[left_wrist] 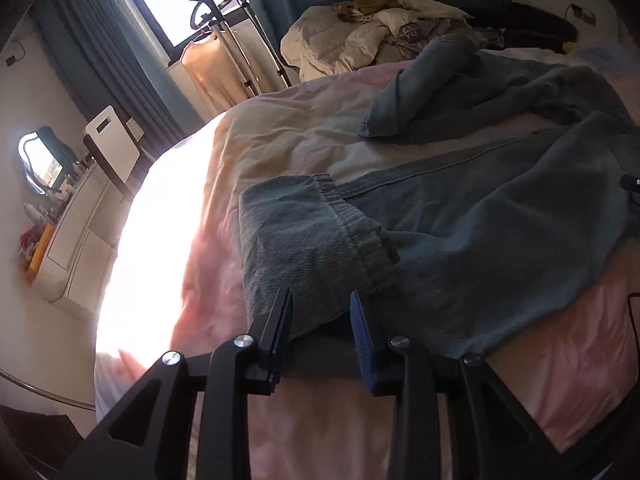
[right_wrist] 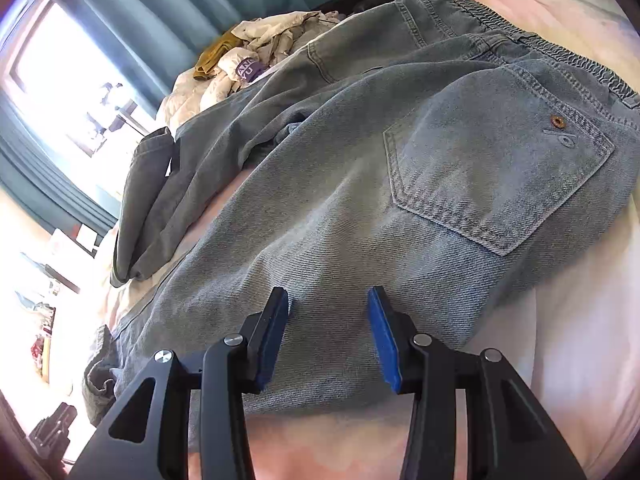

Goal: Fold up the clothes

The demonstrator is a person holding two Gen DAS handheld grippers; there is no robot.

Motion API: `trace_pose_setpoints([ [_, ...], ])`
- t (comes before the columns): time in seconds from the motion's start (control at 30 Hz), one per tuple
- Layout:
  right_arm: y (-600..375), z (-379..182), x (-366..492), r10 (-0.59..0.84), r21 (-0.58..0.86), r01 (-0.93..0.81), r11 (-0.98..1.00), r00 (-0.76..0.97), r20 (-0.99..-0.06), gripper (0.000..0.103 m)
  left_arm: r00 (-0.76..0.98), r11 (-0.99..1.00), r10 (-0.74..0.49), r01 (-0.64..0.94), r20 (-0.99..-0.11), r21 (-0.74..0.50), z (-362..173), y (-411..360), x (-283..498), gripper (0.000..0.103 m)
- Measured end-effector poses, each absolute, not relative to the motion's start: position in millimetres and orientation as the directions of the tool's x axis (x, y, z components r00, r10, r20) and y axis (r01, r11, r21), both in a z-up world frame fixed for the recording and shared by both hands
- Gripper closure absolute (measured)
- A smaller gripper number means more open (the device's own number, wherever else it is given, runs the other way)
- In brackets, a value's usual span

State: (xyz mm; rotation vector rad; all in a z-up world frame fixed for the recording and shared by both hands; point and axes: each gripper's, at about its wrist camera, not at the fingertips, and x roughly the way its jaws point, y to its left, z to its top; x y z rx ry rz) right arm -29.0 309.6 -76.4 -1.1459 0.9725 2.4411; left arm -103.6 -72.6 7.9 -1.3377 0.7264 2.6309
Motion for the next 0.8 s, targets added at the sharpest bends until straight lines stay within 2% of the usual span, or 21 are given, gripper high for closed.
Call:
trace_pose_setpoints([
  [0.23,312,-81,-30,-0.047,0.467,-0.501,-0.729,-0.644,-0.763,0.061,-0.604,-0.731,-0.199,-0.433,-0.771,0.528,-23,-34,-111,0.070],
  [0.37,314,-84,-30,-0.059,0.480,-0.506,-0.717,-0.642,-0.765,0.061,-0.607,-0.662,-0.221,-0.481,-0.763,0.574,-32,-30,-110,0.057],
  [0.63,313,-88,-33,-0.060,0.475,-0.510,-0.717,-0.634,-0.771,0.061,-0.582,-0.666,-0.318,-0.426,-0.749,0.613,-60,-37,-145,0.053],
  [0.77,312,-89,-33,-0.057,0.470,-0.512,-0.719,-0.631,-0.774,0.061,-0.586,-0.722,-0.333,-0.345,-0.738,0.600,-51,-42,-157,0.054],
  [0.8,312,-89,-33,-0.056,0.469,-0.512,-0.720,-0.630,-0.774,0.061,-0.599,-0.748,-0.328,-0.308,-0.731,0.588,-42,-47,-158,0.060],
])
